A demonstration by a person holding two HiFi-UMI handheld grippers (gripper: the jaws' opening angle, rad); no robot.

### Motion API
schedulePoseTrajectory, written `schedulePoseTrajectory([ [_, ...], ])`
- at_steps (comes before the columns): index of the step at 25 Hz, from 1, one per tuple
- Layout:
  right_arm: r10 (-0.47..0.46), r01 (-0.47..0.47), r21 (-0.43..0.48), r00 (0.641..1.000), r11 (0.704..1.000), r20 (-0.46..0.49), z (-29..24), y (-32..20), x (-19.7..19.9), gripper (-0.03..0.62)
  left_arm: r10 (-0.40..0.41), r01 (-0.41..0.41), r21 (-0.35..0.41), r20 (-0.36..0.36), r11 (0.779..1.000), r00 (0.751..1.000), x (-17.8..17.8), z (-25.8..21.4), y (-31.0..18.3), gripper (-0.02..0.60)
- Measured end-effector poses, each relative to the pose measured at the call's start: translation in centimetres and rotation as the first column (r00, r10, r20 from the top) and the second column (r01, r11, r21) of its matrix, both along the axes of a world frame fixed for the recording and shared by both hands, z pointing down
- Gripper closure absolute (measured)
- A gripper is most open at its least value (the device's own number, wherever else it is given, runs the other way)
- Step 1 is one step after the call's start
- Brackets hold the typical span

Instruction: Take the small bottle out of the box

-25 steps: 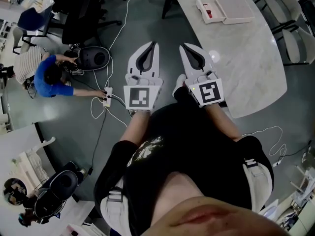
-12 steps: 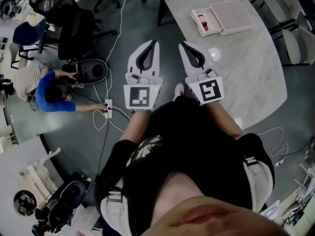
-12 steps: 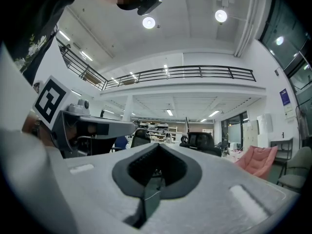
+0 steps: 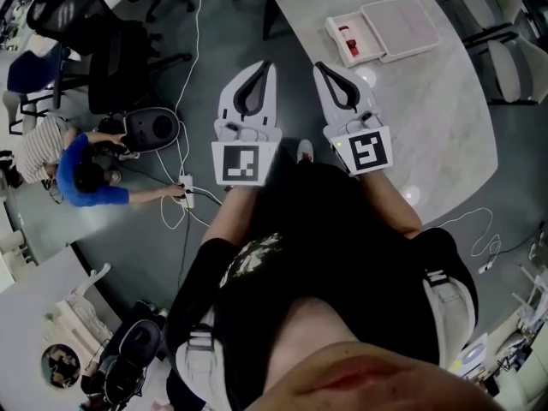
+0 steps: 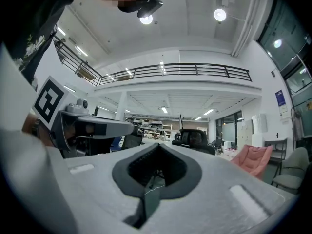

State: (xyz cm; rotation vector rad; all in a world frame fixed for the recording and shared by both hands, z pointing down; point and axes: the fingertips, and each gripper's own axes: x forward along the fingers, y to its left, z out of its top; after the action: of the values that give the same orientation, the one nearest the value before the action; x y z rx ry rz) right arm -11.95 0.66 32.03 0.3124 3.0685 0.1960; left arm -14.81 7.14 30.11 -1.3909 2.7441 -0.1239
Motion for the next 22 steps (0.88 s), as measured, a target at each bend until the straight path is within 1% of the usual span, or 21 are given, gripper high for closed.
schedulePoseTrajectory([
  [2, 0.042, -0.042, -0.008, 0.999, 0.999, 0.003, 0.0, -1.0, -1.2, 0.599, 0.048, -0.048, -0.008, 0.012, 0.999, 0.999, -1.4, 0.0, -1.4, 0.568],
  [5, 0.114, -0.114, -0.011, 0.993, 0.993, -0.001, 0.1, -3.1, -3.2, 0.599, 0.122, -0.122, -0.002, 0.003, 0.992, 0.992, -3.6, 0.0, -3.8, 0.568],
  [8, 0.193, -0.193, -0.022, 0.981, 0.981, -0.009, 0.4, -5.3, -5.1, 0.599, 0.216, -0.216, 0.005, -0.017, 0.976, 0.976, -5.8, 0.5, -6.5, 0.568],
  [10, 0.251, -0.251, -0.015, 0.968, 0.968, -0.016, 0.6, -6.7, -6.3, 0.599, 0.282, -0.282, -0.001, -0.027, 0.959, 0.959, -7.4, 0.9, -8.2, 0.568],
  [12, 0.312, -0.312, -0.014, 0.95, 0.95, -0.018, 0.7, -8.2, -7.5, 0.599, 0.34, -0.34, -0.011, -0.02, 0.94, 0.94, -8.8, 0.8, -9.8, 0.568],
  [14, 0.363, -0.363, -0.017, 0.932, 0.932, -0.012, 0.6, -9.5, -8.4, 0.599, 0.389, -0.389, -0.011, -0.014, 0.921, 0.921, -10.0, 0.7, -11.3, 0.568],
  [17, 0.413, -0.413, -0.013, 0.91, 0.91, 0.009, 0.4, -10.9, -9.9, 0.599, 0.447, -0.448, -0.008, -0.025, 0.894, 0.894, -11.9, 0.8, -13.1, 0.568],
  [19, 0.449, -0.449, -0.018, 0.893, 0.893, 0.014, 0.3, -11.7, -10.7, 0.599, 0.488, -0.489, -0.008, -0.027, 0.872, 0.872, -13.0, 0.7, -14.3, 0.568],
  [22, 0.516, -0.515, -0.059, 0.856, 0.855, 0.016, 0.0, -13.1, -11.2, 0.599, 0.554, -0.554, 0.008, -0.029, 0.833, 0.832, -13.9, 0.5, -15.9, 0.568],
])
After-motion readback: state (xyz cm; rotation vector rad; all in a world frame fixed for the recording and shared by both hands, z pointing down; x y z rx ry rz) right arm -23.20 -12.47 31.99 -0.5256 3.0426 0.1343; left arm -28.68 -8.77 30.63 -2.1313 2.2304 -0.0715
